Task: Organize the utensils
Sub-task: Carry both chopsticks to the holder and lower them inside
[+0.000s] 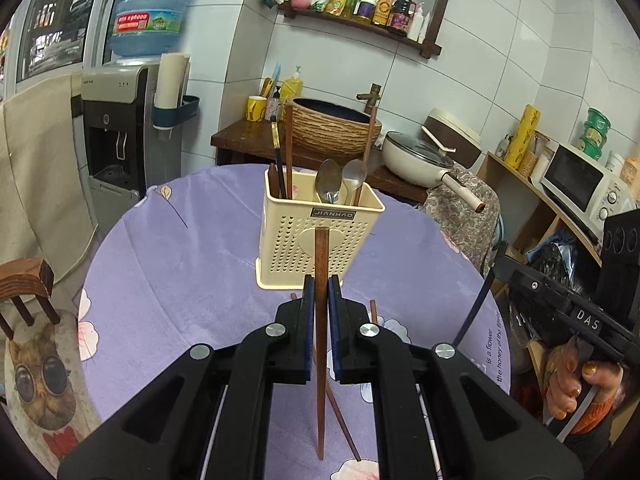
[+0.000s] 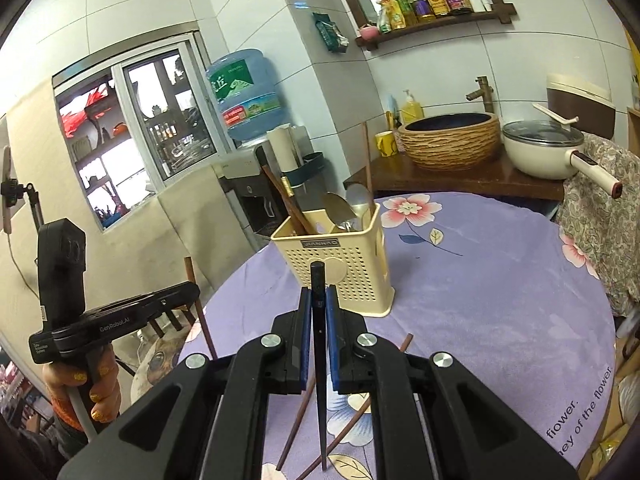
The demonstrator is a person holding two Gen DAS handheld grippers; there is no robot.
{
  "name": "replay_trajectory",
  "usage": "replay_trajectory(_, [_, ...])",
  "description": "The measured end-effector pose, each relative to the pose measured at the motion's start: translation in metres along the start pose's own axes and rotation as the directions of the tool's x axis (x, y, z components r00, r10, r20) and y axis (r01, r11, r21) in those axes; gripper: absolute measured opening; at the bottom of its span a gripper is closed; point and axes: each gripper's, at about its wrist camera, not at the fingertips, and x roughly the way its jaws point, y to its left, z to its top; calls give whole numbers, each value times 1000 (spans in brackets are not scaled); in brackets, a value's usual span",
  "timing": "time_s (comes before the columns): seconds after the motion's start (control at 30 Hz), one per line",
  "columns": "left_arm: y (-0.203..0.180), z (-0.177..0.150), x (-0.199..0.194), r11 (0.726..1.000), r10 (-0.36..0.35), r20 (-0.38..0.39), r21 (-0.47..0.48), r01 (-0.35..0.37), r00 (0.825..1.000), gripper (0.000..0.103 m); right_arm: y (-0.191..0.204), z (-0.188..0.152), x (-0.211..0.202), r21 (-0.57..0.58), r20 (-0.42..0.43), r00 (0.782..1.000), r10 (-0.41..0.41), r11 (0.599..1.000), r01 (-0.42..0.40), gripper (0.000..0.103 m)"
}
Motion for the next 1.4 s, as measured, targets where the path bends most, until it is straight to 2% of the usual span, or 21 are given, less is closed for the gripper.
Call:
replay_trajectory(0.23, [-5,14,-14,1000,1,40,26,-2,999,7,18,12,-1,-72,15,1000,1,997,0,7])
replay_trajectory(0.53, [-12,50,-18,999,-4,71,43,1,997,7,24,40,7,-77,31,999,12,997,-9,7])
replay_trajectory(0.7, [-16,99,-23,999,-24,102,35,21,994,7,31,84,8,-88,82,997,2,996,5,7])
replay_trajectory(0.83, [-25,157,-25,999,31,157,33,-36,987,7,37,134,10,-90,154,988,-15,996,29,7])
replay_trajectory(0.93, [-27,193,-23,998,53,187,13,-56,981,7,41,169,9,-94,230,972,-43,993,66,7])
replay_trajectory(1.07, [-24,225,-11,996,88,217,-27,-84,972,7,43,198,18,-95,306,947,-94,987,128,7])
replay_trajectory(1.2, [-19,230,17,991,134,214,-38,-129,968,7,33,199,49,-93,291,946,-142,980,176,7])
replay_trajectory(1.4, [-4,196,75,986,163,149,-57,-156,975,7,9,164,96,-70,204,963,-175,979,192,7])
